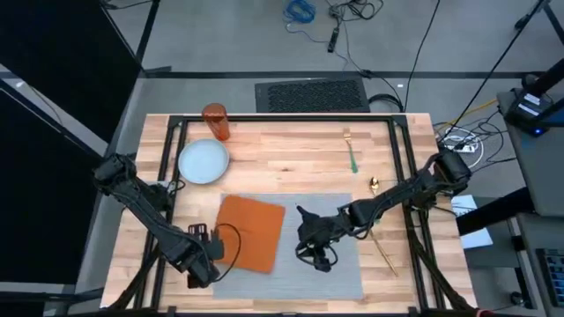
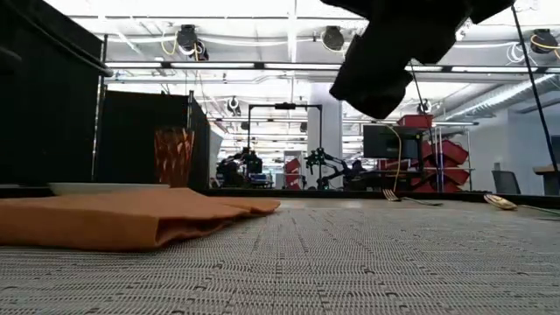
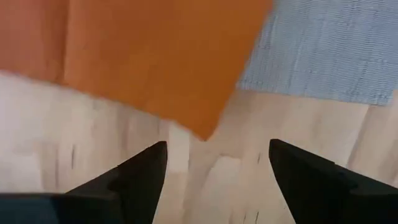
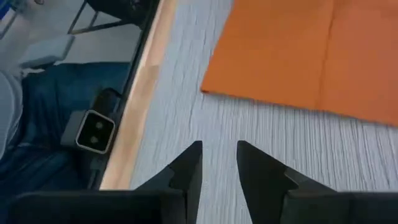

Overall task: Set table place
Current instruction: Fold the orange napkin

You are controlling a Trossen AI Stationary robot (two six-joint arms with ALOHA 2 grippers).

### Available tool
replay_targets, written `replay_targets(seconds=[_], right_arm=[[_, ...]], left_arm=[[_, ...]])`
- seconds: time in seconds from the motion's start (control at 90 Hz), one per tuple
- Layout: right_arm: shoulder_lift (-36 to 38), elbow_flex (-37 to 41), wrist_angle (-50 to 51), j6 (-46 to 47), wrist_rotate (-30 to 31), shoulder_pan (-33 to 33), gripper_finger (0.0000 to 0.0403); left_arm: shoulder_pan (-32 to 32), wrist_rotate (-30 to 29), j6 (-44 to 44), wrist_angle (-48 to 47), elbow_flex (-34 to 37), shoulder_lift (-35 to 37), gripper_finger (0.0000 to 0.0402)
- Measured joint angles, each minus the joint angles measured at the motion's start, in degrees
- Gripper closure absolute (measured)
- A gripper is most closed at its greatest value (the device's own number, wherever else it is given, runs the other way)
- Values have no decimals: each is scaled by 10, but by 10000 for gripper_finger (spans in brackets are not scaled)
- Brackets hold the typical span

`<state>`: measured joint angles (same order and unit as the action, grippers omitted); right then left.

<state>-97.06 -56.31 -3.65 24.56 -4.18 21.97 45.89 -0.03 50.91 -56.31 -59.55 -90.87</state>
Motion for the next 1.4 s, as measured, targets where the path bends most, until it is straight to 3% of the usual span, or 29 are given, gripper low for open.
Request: replay_targets(seconds=[0.311,0.544,1.056,1.4], right_arm=[[0,0,-57,16,12,7,316],[0,0,-58,16,13,7,316],[0,0,-59,3,42,6,316],[0,0,-62,1,44,6,316]], left_arm=[[-2,-7,-85,6,0,-50,135],[-32,-56,-124,30,0,-64,135],[-44,-49,-168,127,0,-65,135],[-54,-62,-184,162,-1,-78,183]])
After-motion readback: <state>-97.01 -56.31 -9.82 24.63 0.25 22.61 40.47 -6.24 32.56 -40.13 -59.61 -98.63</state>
